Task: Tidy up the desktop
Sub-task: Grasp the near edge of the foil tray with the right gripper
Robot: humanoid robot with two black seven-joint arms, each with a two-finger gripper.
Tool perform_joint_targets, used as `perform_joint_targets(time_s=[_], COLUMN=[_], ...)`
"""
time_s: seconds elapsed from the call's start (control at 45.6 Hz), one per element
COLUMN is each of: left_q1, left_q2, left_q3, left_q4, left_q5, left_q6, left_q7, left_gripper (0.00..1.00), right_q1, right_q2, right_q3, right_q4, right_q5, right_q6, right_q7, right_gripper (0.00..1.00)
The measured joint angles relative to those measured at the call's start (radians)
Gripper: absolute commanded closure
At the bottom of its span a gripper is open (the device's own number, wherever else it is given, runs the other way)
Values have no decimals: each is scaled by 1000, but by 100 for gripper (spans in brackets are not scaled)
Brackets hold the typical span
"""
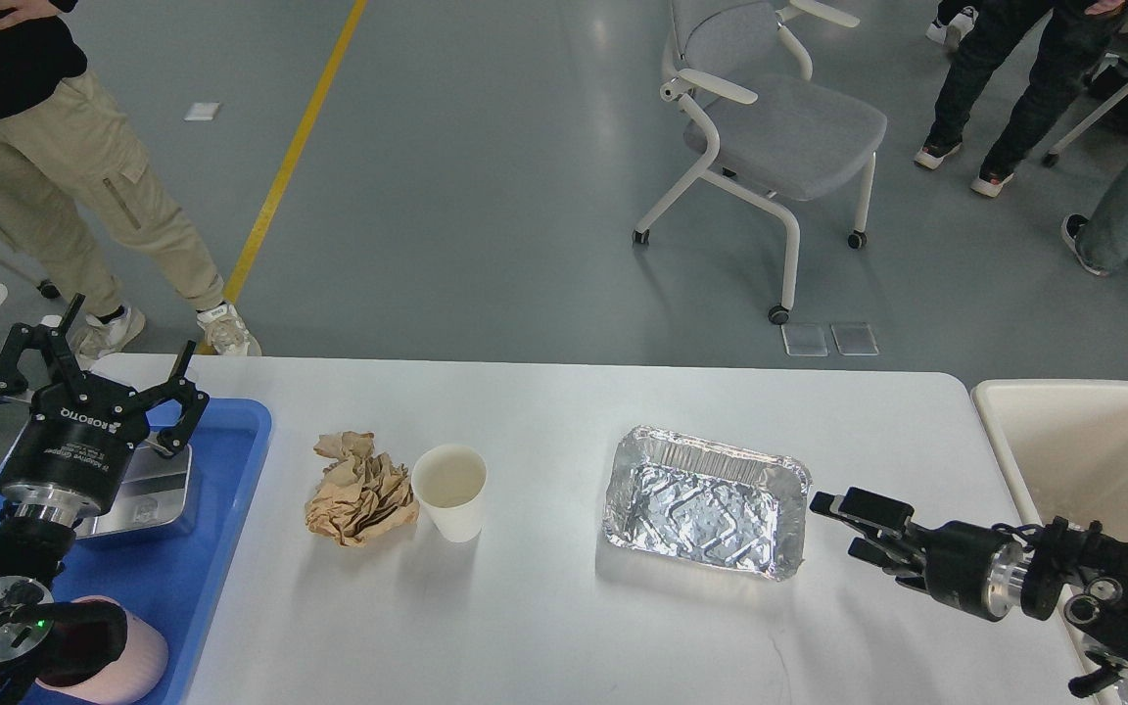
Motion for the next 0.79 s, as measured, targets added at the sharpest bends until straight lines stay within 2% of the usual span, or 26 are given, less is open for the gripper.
perform_joint_targets(time_s=[0.307, 0.79], left_q1=[2, 25], left_q2=[3, 4], left_q3=[0, -21], left_q4=[-2, -1], left_q5=[0, 0], left_q6=[-5, -29], left_q7=[0, 0], left_gripper=[3, 3], right_q1=[-5, 2], right_q2=[22, 132], right_q3=[2, -7], right_q4=[-20, -128], right_q5=[19, 20], right_q6=[-3, 5], right_q7=[0, 1], right_gripper=[0, 0])
